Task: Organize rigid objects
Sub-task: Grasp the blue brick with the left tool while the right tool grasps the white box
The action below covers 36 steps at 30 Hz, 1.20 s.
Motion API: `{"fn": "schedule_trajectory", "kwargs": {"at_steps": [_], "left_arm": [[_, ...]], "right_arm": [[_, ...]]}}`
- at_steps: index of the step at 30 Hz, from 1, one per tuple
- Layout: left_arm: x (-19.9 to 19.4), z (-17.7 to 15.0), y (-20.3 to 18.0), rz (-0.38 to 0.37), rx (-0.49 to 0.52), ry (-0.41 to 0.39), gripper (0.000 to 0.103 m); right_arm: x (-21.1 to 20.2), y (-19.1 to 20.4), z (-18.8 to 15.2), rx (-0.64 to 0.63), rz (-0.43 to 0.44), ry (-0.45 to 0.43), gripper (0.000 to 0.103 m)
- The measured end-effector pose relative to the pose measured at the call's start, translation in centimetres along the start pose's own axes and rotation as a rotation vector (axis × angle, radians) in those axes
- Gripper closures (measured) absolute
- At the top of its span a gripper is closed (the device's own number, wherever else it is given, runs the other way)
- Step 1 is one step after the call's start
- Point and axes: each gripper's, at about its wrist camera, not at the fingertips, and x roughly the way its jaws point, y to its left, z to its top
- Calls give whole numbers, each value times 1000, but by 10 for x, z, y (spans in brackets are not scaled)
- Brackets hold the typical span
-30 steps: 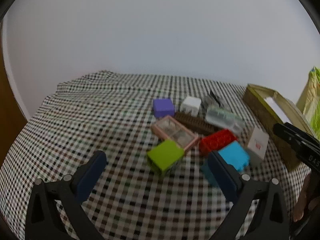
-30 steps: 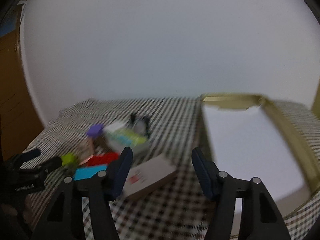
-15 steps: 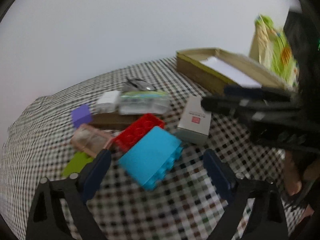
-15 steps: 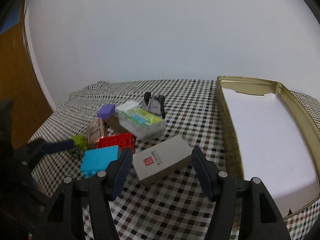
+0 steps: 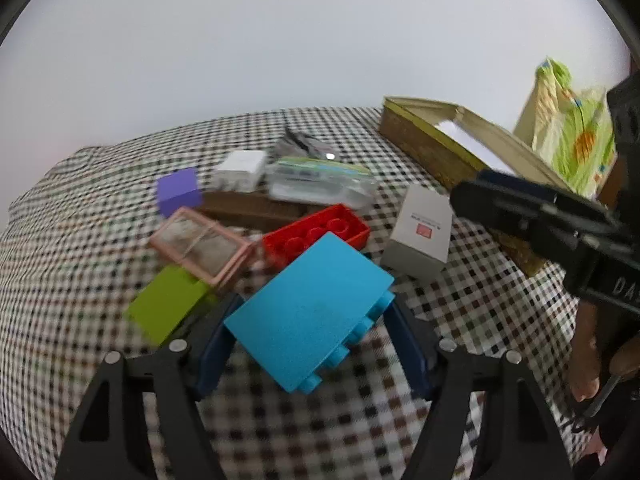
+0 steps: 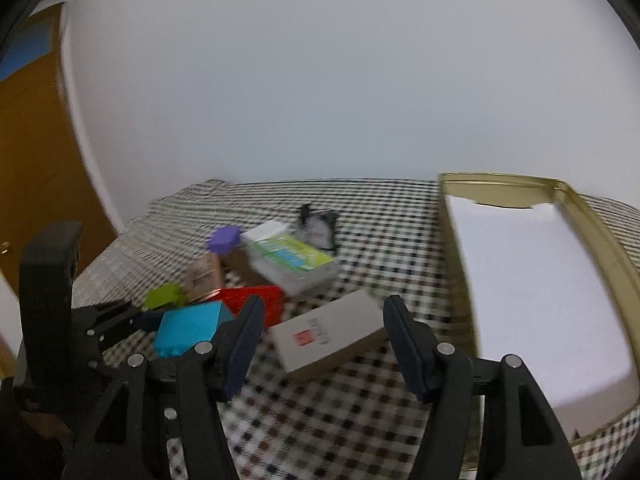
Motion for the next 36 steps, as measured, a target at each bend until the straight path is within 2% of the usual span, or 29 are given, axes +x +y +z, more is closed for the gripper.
{"fn": "schedule_trajectory", "kwargs": {"at_steps": [6, 12, 16, 20, 23, 29, 32, 36], "left_arm": [[-23, -9, 21, 37, -101, -48, 31], [-38, -12, 30, 90, -115, -96, 31], [-40, -13, 34, 77, -127, -103, 31], [-44, -15, 37, 74, -141, -113, 31], [-46, -15, 37, 74, -149, -119, 31], [-49, -16, 43, 91, -172, -116, 31], [-51, -17, 46, 88, -190, -118, 31], [-52, -18, 45, 96, -201, -120, 31]], "right_arm": [[17, 8, -5, -1, 121, 112, 39], [26, 0, -7, 73, 72, 167, 38], [38, -10, -10, 153, 77, 223, 37], [54, -24, -5, 260, 82, 241, 37], [65, -24, 6, 287, 36, 235, 37], [80, -6, 15, 183, -97, 220, 37], [85, 8, 16, 68, -162, 240, 41], [77, 12, 12, 14, -164, 255, 45]]}}
